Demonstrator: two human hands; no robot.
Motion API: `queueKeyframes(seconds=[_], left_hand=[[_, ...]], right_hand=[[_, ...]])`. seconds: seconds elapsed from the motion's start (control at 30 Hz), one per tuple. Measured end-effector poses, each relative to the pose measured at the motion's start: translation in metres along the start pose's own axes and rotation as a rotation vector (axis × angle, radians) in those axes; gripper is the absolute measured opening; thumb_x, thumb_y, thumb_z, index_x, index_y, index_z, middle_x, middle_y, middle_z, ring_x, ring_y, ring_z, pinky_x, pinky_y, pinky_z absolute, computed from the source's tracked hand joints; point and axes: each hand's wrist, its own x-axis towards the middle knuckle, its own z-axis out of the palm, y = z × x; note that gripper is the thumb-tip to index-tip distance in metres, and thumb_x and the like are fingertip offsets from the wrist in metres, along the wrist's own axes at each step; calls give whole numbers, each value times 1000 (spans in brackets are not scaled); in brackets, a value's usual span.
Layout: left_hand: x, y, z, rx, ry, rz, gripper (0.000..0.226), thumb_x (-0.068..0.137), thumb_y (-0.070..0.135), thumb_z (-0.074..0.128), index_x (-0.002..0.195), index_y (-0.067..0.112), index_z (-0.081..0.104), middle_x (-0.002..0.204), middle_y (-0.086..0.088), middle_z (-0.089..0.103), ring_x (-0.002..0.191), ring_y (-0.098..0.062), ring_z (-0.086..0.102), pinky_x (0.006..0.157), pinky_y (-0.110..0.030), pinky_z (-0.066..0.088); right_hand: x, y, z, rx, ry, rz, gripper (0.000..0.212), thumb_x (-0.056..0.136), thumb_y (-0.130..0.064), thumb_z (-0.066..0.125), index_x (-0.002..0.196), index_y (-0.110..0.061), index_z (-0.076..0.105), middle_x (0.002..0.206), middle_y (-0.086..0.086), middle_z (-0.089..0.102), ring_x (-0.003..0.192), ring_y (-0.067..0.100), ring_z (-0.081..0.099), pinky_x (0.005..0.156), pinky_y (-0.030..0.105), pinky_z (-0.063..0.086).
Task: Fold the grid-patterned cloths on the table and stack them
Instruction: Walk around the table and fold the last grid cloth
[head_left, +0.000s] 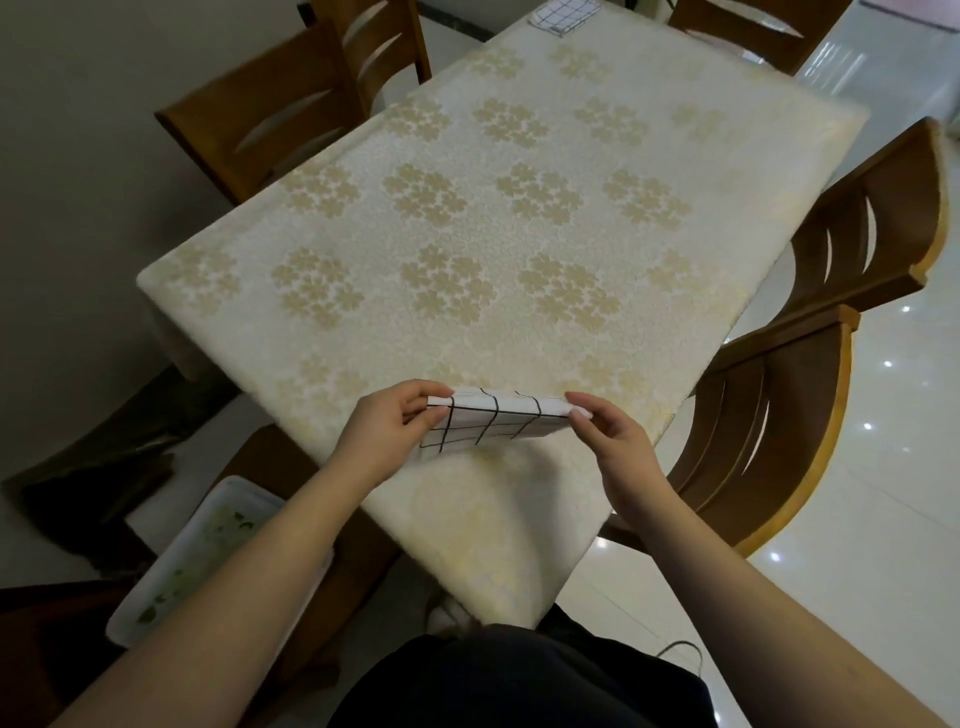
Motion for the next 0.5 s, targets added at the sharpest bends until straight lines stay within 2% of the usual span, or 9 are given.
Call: queueKeyframes(seconds=[0.1,0.2,0.27,0.4,0.5], left_hand=[[-6,-7,-8,87,14,9,24,88,26,72,110,34,69,106,1,72,105,-6,65,81,-10,44],[-10,-12,-14,269,36,61,29,87,28,72,116,29,70,108,1,73,102,-9,67,80,-13,44],[-15,-13,-17,361,51,109,26,89,28,70,115,26,71,104,3,74,98,-10,67,79,-18,47],[-20,-20,-23,411,2,184,12,91,27,67,101,26,74,95,9,68,83,-6,59,78,-27,50],[-20,-28,-25,360,-69,161,4,90,32,68,94,31,70,96,15,53,87,-3,53,78,-22,45]], right_hand=[[-13,-10,1,-127,-5,-75,24,87,-22,72,109,-32,72,106,-15,72,100,-1,63,93,20,48],[-23,-12,2,-500,8,-187,26,85,-28,74,110,-35,70,107,-29,64,102,-16,53,86,8,39],[-29,-12,6,-628,45,-260,24,85,-27,74,106,-38,68,104,-28,63,99,-15,53,83,8,38],[-37,-4,12,-709,56,-300,13,85,-27,74,91,-36,68,93,-16,65,91,1,57,80,23,45],[-42,0,13,-631,61,-224,6,84,-31,74,86,-29,68,98,-10,61,95,4,55,81,21,43]])
